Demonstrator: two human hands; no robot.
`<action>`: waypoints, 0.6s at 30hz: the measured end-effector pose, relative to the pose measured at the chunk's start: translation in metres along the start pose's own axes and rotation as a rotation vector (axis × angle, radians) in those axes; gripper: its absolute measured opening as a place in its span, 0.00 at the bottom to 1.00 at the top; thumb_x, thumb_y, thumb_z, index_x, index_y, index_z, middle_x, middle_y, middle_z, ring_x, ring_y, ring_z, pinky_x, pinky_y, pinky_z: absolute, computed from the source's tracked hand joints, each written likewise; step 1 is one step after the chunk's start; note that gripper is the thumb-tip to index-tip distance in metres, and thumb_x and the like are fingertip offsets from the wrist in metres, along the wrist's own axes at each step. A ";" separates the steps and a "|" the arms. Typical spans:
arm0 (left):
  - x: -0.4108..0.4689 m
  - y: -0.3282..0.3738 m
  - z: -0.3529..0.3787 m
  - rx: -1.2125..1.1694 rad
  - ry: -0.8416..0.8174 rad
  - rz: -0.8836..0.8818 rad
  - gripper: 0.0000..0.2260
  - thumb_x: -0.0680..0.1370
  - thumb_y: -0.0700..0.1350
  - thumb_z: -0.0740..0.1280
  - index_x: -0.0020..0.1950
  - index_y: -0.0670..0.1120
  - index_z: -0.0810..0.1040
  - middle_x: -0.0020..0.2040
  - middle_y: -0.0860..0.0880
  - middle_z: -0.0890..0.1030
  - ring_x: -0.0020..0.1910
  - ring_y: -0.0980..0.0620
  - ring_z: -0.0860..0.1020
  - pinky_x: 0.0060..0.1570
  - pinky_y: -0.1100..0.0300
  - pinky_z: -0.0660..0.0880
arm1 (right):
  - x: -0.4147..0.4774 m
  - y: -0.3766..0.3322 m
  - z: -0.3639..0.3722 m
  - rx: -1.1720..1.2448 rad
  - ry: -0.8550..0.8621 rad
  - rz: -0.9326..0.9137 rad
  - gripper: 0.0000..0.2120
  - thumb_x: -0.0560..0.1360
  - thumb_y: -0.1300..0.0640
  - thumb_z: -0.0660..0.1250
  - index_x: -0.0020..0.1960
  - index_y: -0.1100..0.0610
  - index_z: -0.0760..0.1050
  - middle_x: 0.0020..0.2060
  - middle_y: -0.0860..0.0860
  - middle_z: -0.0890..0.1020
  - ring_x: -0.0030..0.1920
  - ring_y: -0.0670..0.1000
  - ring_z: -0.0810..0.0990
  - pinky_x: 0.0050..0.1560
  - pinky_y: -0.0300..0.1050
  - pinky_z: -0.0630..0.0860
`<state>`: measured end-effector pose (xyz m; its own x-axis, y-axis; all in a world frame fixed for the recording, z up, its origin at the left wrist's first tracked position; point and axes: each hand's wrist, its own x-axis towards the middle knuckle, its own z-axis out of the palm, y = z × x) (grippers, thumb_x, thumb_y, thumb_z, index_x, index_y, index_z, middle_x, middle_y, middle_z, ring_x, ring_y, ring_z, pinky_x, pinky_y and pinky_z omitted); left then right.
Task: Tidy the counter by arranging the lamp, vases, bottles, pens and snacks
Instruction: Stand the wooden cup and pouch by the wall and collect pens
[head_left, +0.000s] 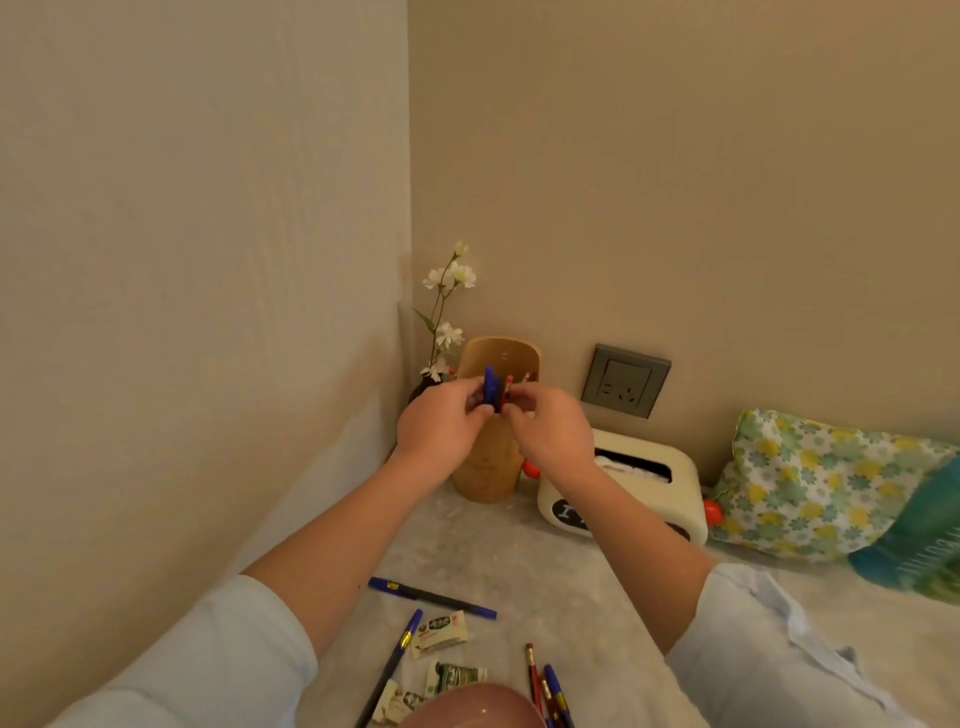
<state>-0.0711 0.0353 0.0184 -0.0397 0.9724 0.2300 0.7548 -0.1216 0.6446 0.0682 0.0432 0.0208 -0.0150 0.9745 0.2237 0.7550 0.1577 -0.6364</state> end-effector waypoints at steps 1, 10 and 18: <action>-0.006 -0.001 -0.001 -0.042 0.007 -0.001 0.18 0.77 0.48 0.66 0.68 0.56 0.74 0.57 0.55 0.83 0.56 0.56 0.79 0.51 0.59 0.76 | -0.006 0.000 0.001 0.037 0.021 -0.005 0.14 0.77 0.53 0.64 0.61 0.47 0.79 0.54 0.45 0.84 0.49 0.50 0.83 0.47 0.49 0.80; -0.085 -0.009 -0.008 -0.200 0.212 -0.094 0.11 0.77 0.49 0.67 0.60 0.58 0.77 0.48 0.61 0.82 0.33 0.58 0.80 0.40 0.54 0.80 | -0.081 0.003 0.021 0.280 0.056 -0.112 0.10 0.75 0.53 0.68 0.56 0.47 0.78 0.45 0.40 0.81 0.41 0.41 0.78 0.43 0.43 0.79; -0.168 -0.050 0.002 -0.092 0.038 -0.385 0.04 0.76 0.51 0.68 0.50 0.58 0.78 0.43 0.57 0.81 0.32 0.61 0.81 0.40 0.59 0.79 | -0.126 0.026 0.069 0.098 -0.379 -0.105 0.08 0.75 0.50 0.67 0.52 0.46 0.81 0.47 0.44 0.82 0.46 0.45 0.79 0.47 0.46 0.78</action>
<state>-0.1007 -0.1213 -0.0537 -0.3343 0.9423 -0.0156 0.6180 0.2318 0.7512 0.0448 -0.0642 -0.0744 -0.3432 0.9391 0.0151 0.6709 0.2564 -0.6958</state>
